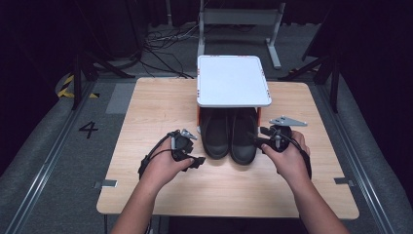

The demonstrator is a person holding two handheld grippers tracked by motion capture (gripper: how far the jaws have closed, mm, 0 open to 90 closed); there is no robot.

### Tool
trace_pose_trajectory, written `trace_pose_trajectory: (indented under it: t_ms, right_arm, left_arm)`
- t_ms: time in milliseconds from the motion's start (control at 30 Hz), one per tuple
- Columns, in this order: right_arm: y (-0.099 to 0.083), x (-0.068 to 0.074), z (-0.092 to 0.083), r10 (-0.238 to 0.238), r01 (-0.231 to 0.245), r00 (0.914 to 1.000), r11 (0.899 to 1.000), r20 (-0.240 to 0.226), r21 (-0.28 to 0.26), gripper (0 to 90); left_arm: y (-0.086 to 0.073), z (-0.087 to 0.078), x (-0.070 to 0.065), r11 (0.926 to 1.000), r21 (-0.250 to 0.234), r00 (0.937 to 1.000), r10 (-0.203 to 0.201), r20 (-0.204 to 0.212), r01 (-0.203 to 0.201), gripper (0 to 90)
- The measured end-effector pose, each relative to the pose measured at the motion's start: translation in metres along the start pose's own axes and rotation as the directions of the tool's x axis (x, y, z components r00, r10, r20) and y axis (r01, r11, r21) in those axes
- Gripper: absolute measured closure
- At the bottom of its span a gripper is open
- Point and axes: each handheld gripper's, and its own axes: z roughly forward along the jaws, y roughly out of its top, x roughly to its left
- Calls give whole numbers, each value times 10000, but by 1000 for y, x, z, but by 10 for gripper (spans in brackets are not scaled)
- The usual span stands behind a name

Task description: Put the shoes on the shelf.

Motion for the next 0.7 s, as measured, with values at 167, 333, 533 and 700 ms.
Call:
trace_pose_trajectory:
  t_ms: [167, 333, 533, 700]
  right_arm:
    - [-16, -6, -14, -101, 135, 9991, 9964, -407, 836, 426]
    - [-27, -6, -20, -230, 316, 9977, 9899, -635, 1379, 469]
    - [-39, 4, -17, -342, 614, 9936, 9633, -1075, 2611, 605]
    - [-44, 17, -8, -487, 968, 9871, 9400, -1522, 3270, 659]
  left_arm:
    - [0, 8, -3, 9995, -98, 9996, -285, -81, 285, 386]
    - [1, 14, -5, 9963, -838, 9996, 188, -233, -207, 375]
    - [-1, 25, -10, 9985, 531, 9992, 137, 371, -156, 376]
    - [2, 36, -15, 9940, 782, 9970, 767, -22, -763, 363]
